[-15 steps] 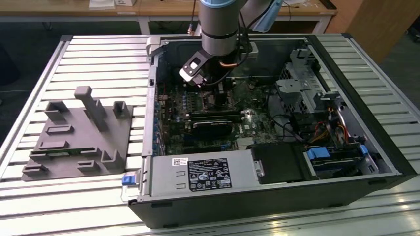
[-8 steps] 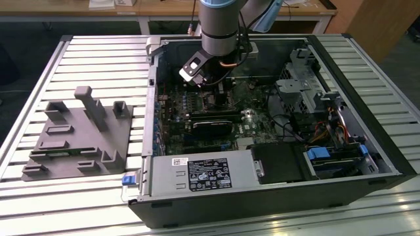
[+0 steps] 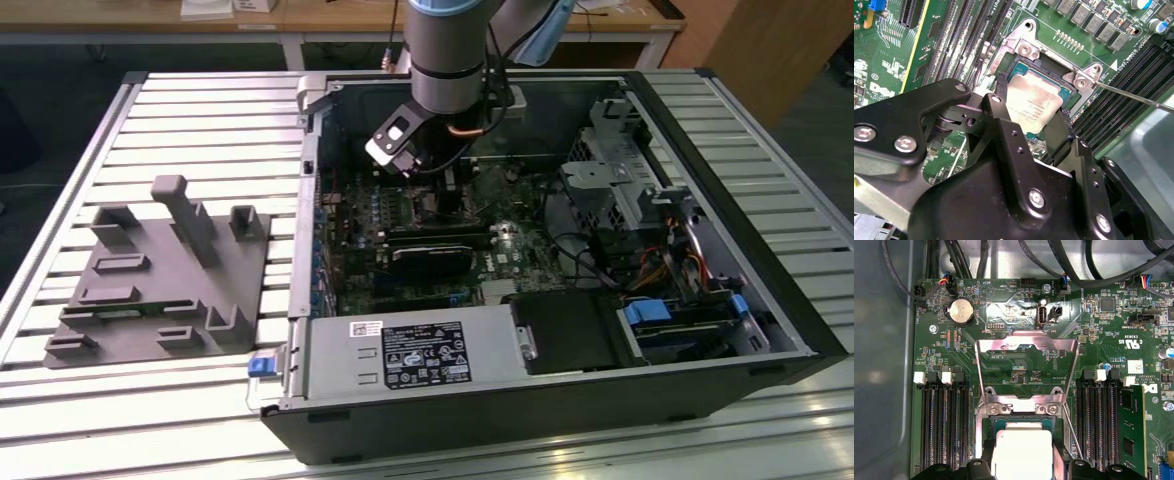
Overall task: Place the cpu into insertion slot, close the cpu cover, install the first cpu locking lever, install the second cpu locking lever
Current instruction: 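Place the cpu into insertion slot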
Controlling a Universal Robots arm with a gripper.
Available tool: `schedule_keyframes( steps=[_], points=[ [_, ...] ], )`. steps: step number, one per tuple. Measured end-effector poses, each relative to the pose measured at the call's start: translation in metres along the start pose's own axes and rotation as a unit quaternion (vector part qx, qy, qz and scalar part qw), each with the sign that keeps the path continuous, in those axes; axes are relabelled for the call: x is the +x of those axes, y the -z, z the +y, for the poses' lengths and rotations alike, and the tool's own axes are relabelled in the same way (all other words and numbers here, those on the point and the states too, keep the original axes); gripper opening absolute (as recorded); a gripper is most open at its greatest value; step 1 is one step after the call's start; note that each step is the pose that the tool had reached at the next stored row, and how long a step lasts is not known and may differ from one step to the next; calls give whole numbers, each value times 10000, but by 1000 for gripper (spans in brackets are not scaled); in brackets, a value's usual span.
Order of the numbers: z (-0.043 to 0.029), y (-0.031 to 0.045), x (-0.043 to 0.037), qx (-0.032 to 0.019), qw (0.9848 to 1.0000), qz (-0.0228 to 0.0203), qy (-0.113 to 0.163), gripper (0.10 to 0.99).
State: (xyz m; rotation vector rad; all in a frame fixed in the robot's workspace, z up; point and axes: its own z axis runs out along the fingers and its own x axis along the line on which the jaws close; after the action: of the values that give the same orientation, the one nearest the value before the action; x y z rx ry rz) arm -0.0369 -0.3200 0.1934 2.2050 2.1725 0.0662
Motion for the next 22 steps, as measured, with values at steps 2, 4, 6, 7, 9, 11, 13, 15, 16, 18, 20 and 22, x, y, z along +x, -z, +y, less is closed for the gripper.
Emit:
schedule_keyframes(
  steps=[2, 4, 6, 7, 9, 11, 13, 15, 16, 18, 20, 22],
  points=[
    [1, 0, 0, 0, 10000, 0, 0, 537],
    [2, 0, 0, 0, 10000, 0, 0, 537],
    [3, 0, 0, 0, 10000, 0, 0, 537],
    [3, 0, 0, 0, 10000, 0, 0, 537],
    [4, 0, 0, 0, 10000, 0, 0, 537],
    [4, 0, 0, 0, 10000, 0, 0, 537],
    [4, 0, 0, 0, 10000, 0, 0, 537],
    [5, 0, 0, 0, 10000, 0, 0, 537],
    [5, 0, 0, 0, 10000, 0, 0, 537],
    [5, 0, 0, 0, 10000, 0, 0, 537],
    [5, 0, 0, 0, 10000, 0, 0, 537],
    [5, 0, 0, 0, 10000, 0, 0, 537]
  ],
)
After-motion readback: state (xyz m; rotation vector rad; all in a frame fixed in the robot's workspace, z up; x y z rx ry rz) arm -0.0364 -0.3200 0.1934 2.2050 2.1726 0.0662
